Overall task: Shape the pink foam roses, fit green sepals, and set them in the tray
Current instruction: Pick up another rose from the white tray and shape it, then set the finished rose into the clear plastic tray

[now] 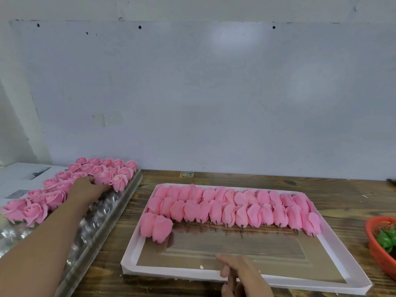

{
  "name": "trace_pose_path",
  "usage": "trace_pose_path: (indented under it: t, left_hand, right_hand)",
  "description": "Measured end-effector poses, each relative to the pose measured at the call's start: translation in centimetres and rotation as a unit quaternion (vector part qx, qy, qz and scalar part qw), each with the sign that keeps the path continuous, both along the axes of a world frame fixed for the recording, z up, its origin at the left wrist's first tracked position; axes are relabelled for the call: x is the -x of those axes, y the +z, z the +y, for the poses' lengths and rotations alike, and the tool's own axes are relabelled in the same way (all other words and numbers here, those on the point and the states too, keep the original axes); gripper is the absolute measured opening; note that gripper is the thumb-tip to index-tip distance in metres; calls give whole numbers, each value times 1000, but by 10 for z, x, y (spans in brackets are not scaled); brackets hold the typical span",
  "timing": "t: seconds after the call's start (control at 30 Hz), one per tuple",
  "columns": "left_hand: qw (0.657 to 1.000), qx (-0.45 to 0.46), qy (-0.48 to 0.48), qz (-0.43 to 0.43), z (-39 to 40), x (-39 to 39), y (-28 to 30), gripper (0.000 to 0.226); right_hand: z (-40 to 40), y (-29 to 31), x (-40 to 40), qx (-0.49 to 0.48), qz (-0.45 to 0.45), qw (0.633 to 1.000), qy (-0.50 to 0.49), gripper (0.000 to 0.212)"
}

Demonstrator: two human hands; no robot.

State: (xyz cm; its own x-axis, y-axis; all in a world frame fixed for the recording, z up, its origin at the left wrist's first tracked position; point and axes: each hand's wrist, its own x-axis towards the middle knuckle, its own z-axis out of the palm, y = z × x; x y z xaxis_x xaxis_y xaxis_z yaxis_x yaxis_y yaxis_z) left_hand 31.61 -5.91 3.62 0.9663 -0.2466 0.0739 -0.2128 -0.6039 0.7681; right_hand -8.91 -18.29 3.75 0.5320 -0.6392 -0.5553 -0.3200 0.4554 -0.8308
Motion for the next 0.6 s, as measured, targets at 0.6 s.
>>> trace_pose_path:
  t: [0.6]
  left_hand:
    - [996,-90,-12,5,-7,-10,12,54]
  right_hand:
    - [1,-2,9,90,-6,993,72,60]
